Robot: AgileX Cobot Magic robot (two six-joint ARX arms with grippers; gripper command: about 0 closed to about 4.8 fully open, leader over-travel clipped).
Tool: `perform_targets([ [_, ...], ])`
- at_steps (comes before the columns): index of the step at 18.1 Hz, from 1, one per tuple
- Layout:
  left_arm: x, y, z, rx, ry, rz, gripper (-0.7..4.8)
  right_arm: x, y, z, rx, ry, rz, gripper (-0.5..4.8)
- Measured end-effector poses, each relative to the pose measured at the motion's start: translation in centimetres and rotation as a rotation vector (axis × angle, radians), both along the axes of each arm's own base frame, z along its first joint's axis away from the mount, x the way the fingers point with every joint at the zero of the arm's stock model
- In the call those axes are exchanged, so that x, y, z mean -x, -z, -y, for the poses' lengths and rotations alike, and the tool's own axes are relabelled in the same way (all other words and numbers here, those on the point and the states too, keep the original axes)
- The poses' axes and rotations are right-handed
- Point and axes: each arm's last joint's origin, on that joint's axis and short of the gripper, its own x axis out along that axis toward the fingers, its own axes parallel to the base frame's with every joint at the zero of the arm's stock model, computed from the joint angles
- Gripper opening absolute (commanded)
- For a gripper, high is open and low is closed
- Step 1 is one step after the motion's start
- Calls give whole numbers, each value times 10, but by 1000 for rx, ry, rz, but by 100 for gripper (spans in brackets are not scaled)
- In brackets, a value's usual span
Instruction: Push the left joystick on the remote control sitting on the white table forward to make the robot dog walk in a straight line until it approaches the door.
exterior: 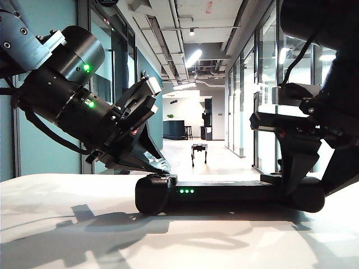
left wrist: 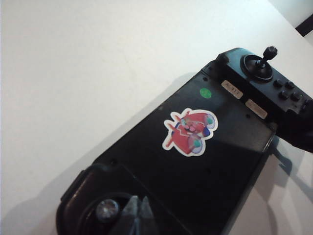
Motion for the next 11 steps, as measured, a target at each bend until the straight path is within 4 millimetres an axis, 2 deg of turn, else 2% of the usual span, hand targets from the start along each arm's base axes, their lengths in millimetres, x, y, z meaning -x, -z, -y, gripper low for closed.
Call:
perform_targets([
  [2, 3, -4, -1, 10, 19, -13, -5, 0, 0, 0, 0, 0, 0, 166],
  [6, 8, -25, -4, 34, 20, 27, -6, 0, 0, 0, 0, -1, 0, 166],
  [11, 27, -55, -15, 30, 24, 15, -6, 0, 0, 0, 0, -1, 0, 167],
])
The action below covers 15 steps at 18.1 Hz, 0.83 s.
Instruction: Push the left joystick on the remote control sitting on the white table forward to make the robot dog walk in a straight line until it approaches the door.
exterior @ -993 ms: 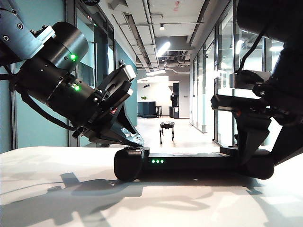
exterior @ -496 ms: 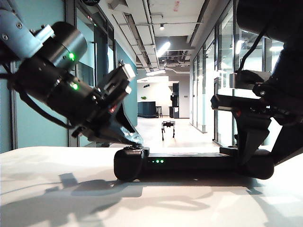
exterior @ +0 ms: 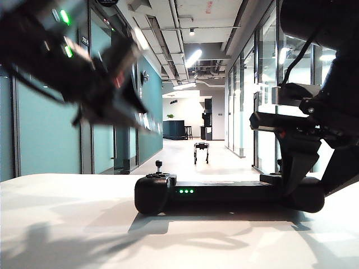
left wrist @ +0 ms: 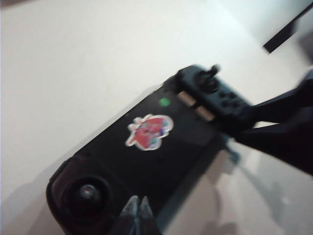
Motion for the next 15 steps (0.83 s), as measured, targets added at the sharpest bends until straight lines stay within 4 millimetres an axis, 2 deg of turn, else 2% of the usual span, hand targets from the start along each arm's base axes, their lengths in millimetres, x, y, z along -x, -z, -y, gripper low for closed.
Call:
perform_targets([
  [3, 18, -28, -11, 7, -20, 39, -6, 0, 0, 0, 1, 0, 1, 168],
  [6, 43, -56, -32, -82, -194, 119, -5, 0, 0, 0, 2, 1, 1, 170],
  [9, 66, -71, -48, -123, -270, 143, -6, 0, 0, 0, 11, -10, 5, 174],
  [10, 72, -75, -52, -116, -280, 139, -6, 0, 0, 0, 12, -12, 5, 250],
  [11, 81, -79, -58, -112, -287, 139, -5, 0, 0, 0, 14, -15, 5, 302],
  [15, 91, -88, -64, -66, -303, 167, -6, -1, -1, 0, 27, -41, 16, 312],
])
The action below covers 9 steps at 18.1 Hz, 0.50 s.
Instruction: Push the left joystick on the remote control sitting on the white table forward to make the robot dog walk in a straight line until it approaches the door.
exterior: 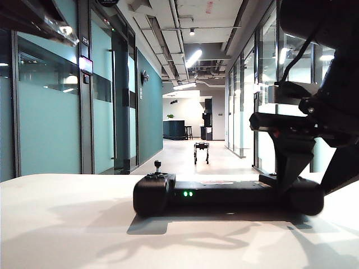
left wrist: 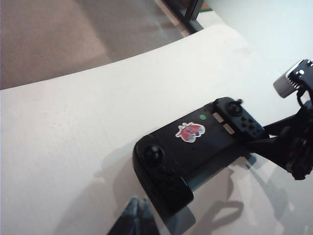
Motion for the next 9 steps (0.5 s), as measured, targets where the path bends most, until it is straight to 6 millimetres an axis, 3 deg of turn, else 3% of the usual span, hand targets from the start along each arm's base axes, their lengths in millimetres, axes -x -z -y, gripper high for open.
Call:
perform_targets([
  [3, 2, 0, -1, 13, -13, -23, -6, 3, -5, 1, -16, -9, 5, 312],
  [6, 4, -1, -2, 24, -18, -26, -6, 13, -23, 9, -50, -12, 52, 309],
  [7, 6, -2, -3, 30, -19, -20, -6, 18, -32, 12, -71, -13, 82, 273],
  [8, 7, -4, -4, 35, -19, -11, -6, 23, -42, 16, -100, -13, 122, 103],
  [9, 11, -7, -6, 46, -19, 6, -6, 30, -52, 21, -128, -20, 171, -12],
])
